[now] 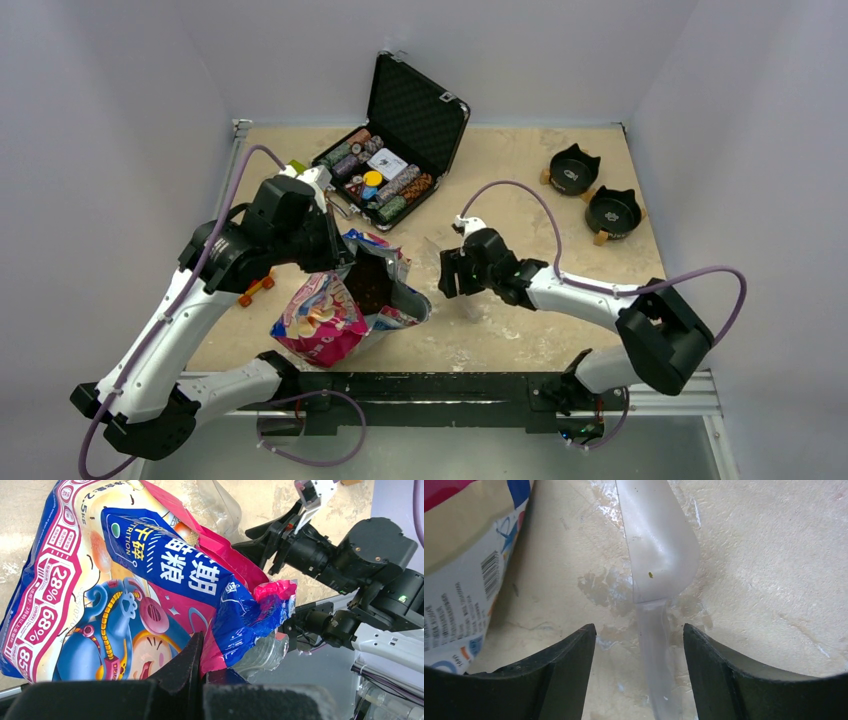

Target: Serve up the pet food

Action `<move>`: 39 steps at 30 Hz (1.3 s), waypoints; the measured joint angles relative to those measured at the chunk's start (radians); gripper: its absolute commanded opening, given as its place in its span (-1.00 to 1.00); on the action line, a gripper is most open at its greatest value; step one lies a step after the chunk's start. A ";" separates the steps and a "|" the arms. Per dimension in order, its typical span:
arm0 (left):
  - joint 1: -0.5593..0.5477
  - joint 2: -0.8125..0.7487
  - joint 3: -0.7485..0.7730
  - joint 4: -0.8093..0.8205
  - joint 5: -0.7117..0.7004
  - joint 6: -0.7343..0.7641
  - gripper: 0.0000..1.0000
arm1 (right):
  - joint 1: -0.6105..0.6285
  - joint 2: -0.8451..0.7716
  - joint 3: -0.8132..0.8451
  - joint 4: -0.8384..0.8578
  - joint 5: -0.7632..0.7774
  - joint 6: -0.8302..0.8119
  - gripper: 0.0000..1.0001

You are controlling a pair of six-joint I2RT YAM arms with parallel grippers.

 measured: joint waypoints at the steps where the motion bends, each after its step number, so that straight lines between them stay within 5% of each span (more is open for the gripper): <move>1: 0.000 0.000 0.000 -0.001 0.000 0.000 -1.00 | 0.013 0.008 0.000 0.005 0.014 -0.007 0.37; 27: 0.000 0.079 0.077 -0.070 0.033 0.072 -1.00 | 0.327 0.230 -0.148 0.426 0.667 0.153 0.11; 31: 0.000 0.091 0.087 -0.079 0.035 0.089 -1.00 | 0.382 0.285 -0.163 0.505 0.798 0.198 -0.29; 35: 0.000 0.100 0.091 -0.082 0.041 0.107 -1.00 | 0.423 0.356 -0.149 0.536 0.908 0.264 -1.00; 39: 0.000 0.099 0.091 -0.082 0.039 0.117 -1.00 | 0.452 0.418 -0.060 0.446 0.996 0.373 -1.00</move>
